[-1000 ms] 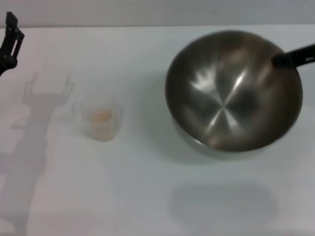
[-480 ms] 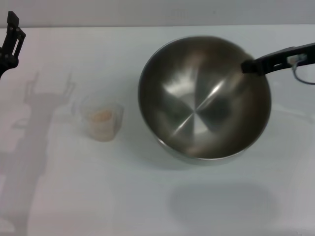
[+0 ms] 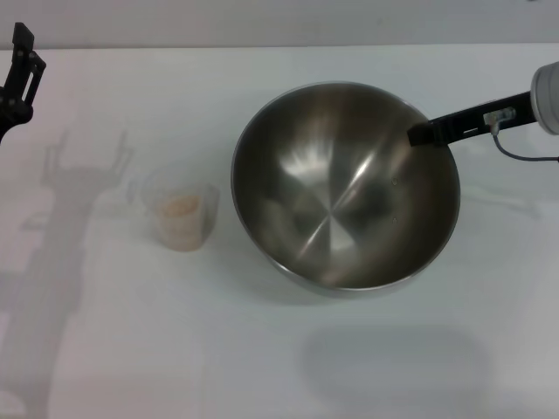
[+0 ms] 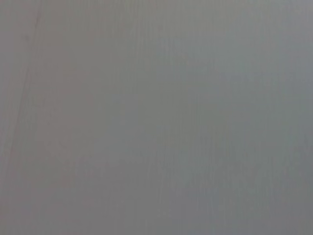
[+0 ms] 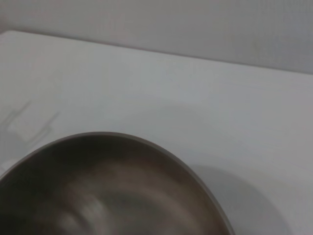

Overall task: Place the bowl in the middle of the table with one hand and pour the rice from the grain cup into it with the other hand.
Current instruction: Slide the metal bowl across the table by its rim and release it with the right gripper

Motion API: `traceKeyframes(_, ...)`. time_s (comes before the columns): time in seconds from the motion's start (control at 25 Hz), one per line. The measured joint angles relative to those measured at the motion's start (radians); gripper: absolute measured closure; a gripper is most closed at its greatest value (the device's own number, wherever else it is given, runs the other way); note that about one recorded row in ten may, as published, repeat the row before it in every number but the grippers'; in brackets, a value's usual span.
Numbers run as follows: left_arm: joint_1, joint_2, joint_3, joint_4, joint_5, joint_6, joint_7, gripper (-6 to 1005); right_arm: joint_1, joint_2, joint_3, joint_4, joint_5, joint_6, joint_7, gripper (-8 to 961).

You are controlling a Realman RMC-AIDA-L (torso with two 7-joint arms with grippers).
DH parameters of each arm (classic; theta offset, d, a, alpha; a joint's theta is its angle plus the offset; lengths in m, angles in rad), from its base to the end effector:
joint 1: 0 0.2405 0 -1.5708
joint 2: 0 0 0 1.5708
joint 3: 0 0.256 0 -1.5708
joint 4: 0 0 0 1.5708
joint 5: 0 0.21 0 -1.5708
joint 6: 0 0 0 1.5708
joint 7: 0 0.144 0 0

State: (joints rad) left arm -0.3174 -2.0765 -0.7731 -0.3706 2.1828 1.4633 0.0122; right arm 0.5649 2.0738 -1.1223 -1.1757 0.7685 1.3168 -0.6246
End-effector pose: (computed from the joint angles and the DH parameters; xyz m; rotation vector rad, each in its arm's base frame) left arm -0.2875 0.2991 0.0016 -1.4058 -0.3233 -0.9299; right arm 0.2123 0.3855 0.0220 -2.4015 1.2223 0.0649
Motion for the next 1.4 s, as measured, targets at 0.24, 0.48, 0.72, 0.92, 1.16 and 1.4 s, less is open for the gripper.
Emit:
traceKeyframes(0.24, 0.001, -0.001, 0.000, -0.001, 0.000, 0.000, 0.000, 137, 0.026, 0.002, -0.014, 0.033, -0.029, -0.005, 0.007, 924)
traceKeyframes(0.48, 0.001, -0.001, 0.000, -0.002, 0.000, 0.000, 0.000, 137, 0.030, 0.002, -0.020, 0.034, -0.033, -0.010, 0.011, 923)
traceKeyframes(0.72, 0.001, -0.001, 0.000, -0.002, 0.000, 0.000, 0.000, 138, 0.043, 0.002, -0.023, 0.047, -0.067, -0.016, 0.032, 921)
traceKeyframes(0.92, 0.001, -0.001, 0.000, -0.002, 0.000, 0.000, 0.000, 138, 0.055, 0.002, -0.024, 0.053, -0.073, -0.018, 0.033, 905)
traceKeyframes(1.16, 0.001, 0.000, 0.000, -0.001, 0.000, 0.000, 0.000, 138, 0.053, 0.002, -0.028, -0.006, -0.076, -0.025, 0.028, 778)
traceKeyframes(1.4, 0.001, 0.001, 0.000, -0.002, 0.000, 0.001, 0.000, 138, 0.025, 0.003, -0.097, -0.128, -0.083, -0.119, 0.027, 551)
